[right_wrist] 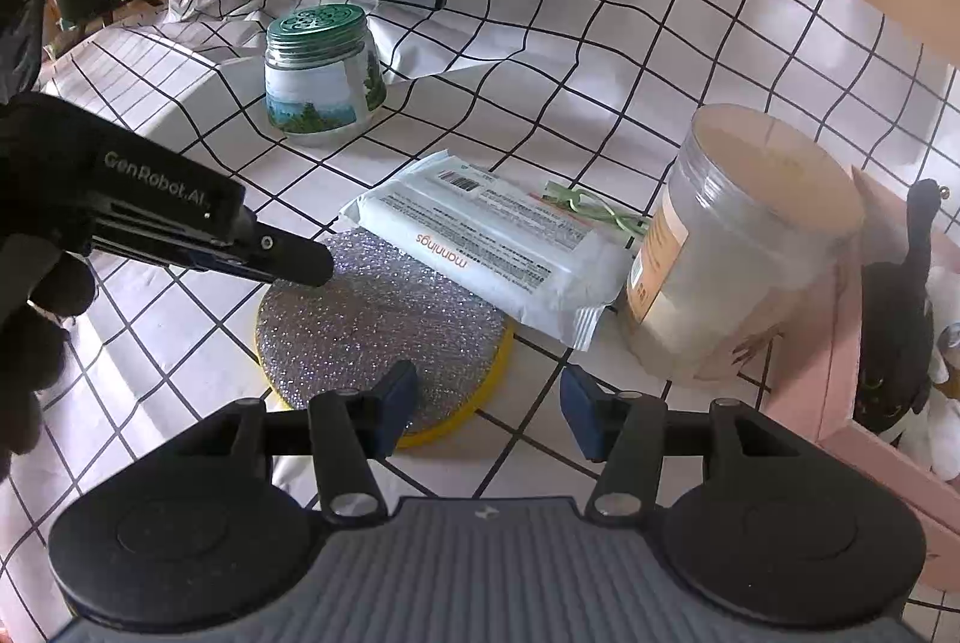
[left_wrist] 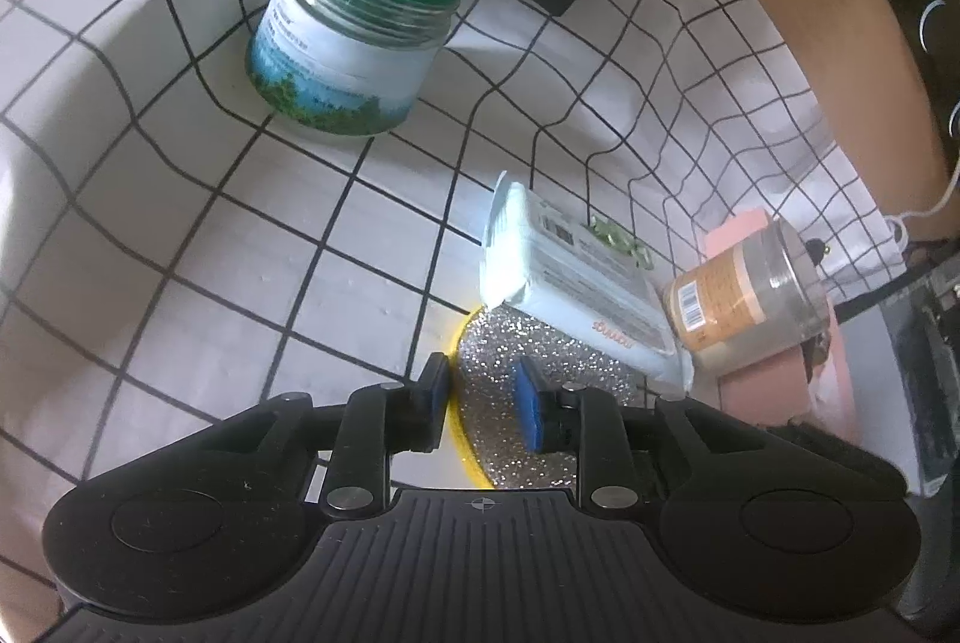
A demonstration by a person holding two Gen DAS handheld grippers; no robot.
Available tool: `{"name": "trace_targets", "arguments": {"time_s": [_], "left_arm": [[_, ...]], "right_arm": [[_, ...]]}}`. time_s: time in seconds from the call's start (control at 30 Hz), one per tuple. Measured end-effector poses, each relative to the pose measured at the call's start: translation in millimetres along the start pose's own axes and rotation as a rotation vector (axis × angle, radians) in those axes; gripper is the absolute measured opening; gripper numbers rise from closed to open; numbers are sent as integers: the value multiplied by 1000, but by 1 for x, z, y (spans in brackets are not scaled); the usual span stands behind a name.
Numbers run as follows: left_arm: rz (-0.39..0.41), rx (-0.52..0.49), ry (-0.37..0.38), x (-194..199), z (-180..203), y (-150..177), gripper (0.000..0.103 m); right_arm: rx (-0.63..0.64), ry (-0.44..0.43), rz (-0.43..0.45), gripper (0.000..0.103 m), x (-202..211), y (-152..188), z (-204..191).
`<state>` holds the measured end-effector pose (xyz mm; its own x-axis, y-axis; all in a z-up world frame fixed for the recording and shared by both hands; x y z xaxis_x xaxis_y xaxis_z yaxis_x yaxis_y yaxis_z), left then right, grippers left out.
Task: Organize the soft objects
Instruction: 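Lift the black item with the right tool while the left tool reaches the glittery pad, then grasp the yellow rim of the glittery pad with the left tool and lift it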
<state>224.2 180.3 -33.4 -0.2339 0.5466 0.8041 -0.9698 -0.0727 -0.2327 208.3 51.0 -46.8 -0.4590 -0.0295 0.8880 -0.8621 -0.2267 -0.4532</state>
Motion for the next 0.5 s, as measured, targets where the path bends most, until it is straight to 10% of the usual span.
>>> {"name": "trace_targets", "arguments": {"time_s": [0.5], "left_arm": [[-14,10,75,37,14,29,27]], "right_arm": [[3,-94,-12,47,9,16,-19]]}}
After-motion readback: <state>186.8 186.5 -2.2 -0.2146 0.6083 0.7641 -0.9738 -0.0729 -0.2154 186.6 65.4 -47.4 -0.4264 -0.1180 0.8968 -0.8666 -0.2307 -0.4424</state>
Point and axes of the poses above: each gripper's, at about its wrist camera, not at the fingertips, and x roughly against the way its jaws point, z to its right, y to its underside, the point moved 7 cm from there along -x, roughly the way its jaws point, and after that the axes turned 12 degrees about -z, right-handed, at the moved point
